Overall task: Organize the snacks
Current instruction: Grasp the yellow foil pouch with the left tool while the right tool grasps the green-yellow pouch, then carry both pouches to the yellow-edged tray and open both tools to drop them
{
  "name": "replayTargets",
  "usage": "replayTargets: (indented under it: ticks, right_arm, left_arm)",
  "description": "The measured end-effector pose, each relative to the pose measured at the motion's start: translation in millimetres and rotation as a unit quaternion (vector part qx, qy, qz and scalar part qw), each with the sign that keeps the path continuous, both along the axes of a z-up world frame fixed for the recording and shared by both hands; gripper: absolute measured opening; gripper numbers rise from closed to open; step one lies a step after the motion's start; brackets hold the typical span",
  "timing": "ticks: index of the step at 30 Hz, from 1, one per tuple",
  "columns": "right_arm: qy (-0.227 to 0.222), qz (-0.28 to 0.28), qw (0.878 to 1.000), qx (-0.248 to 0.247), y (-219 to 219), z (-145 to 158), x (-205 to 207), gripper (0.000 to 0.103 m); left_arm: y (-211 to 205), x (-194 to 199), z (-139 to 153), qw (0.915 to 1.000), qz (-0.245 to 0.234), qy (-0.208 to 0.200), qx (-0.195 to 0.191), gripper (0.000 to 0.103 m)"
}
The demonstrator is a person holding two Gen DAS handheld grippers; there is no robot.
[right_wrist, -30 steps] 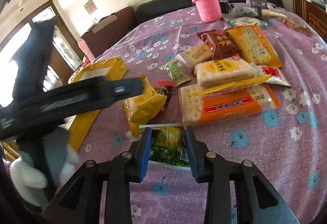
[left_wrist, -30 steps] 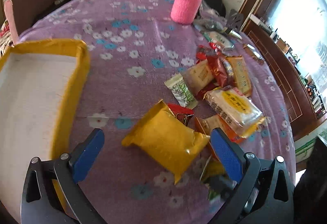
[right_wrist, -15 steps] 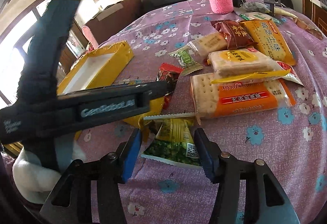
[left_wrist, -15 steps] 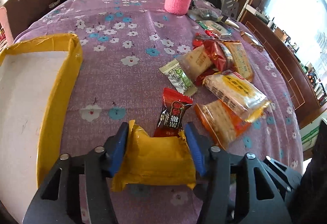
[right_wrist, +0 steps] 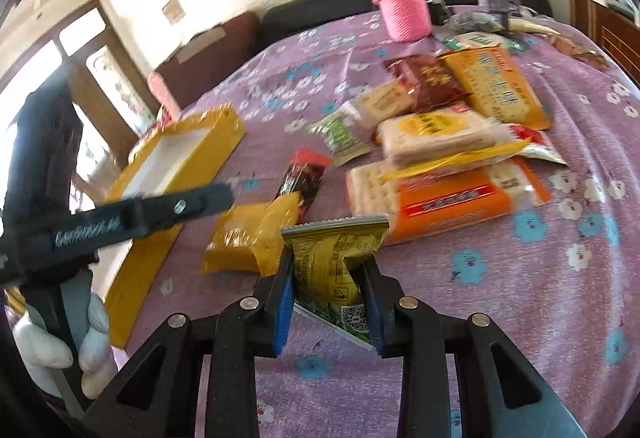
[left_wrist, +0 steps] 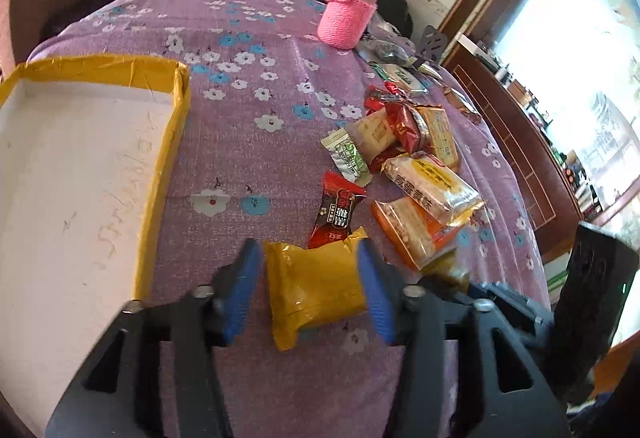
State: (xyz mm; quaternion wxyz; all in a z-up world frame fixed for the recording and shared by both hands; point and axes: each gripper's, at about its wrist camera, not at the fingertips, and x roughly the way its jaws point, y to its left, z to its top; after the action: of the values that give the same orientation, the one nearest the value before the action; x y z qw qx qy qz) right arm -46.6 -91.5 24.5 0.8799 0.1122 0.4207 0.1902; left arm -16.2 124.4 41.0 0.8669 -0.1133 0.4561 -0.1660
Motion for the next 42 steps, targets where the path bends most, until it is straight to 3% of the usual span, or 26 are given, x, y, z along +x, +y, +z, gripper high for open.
replayTargets:
  ticks: [3, 7, 10, 12, 15, 16, 18, 22, 24, 30, 35, 42]
  right_arm:
    - [-0.010, -0.027, 0.999, 0.016, -13.2, 4.0, -0.5, 0.031]
    - [0.005, -0.046, 0.998, 0.041, -26.4, 2.4, 4.8, 0.032]
    - [0.017, -0.048, 0.997, 0.057, -32.0, -0.2, 9.0, 0.032]
    - [0.019, -0.047, 0.996, 0.070, -35.2, -0.3, 9.8, 0.032]
    - [0.025, -0.046, 0.995, 0.081, -37.5, -2.6, 10.9, 0.032]
    - [0.028, -0.045, 0.995, 0.086, -37.9, -3.4, 11.6, 0.032]
    - [0.031, -0.045, 0.994, 0.090, -38.6, -4.5, 12.7, 0.032]
    - [0.028, -0.046, 0.995, 0.089, -39.0, -3.9, 11.9, 0.032]
    - [0.026, -0.046, 0.995, 0.085, -38.2, -3.4, 11.2, 0.032]
    - [0.018, -0.043, 0.995, 0.083, -36.6, -1.7, 10.4, 0.032]
    - [0.004, -0.040, 0.997, 0.072, -32.3, 1.8, 7.3, 0.032]
    - [-0.049, -0.025, 0.998, 0.040, -9.8, 28.0, -8.9, 0.031]
  left_arm:
    - [-5.5, -1.3, 2.6, 0.9994, -0.027, -0.011, 0.018, 0.073]
    - [-30.5, 1.6, -6.8, 0.9947, -0.071, 0.001, 0.074, 0.074]
    - [-56.0, -1.9, -13.5, 0.9857, -0.115, -0.013, 0.123, 0.075]
    - [-70.1, -5.2, -18.0, 0.9784, -0.144, -0.027, 0.146, 0.082]
    - [-85.6, -8.3, -32.1, 0.9658, -0.176, -0.022, 0.189, 0.083]
    - [-87.4, -10.6, -30.0, 0.9650, -0.176, -0.028, 0.192, 0.080]
    - [-86.3, -13.1, -26.5, 0.9687, -0.166, -0.026, 0.182, 0.068]
    - [-78.6, -18.6, -18.6, 0.9776, -0.133, -0.040, 0.159, 0.064]
    - [-73.7, -22.5, -15.4, 0.9812, -0.122, -0.044, 0.143, 0.055]
    - [-51.1, -41.3, 3.9, 0.9895, -0.086, -0.065, 0.096, 0.055]
    - [0.1, -61.9, 22.2, 0.9948, -0.027, -0.078, 0.060, 0.055]
    - [99.7, -88.2, 27.6, 0.9901, 0.086, -0.080, 0.077, 0.055]
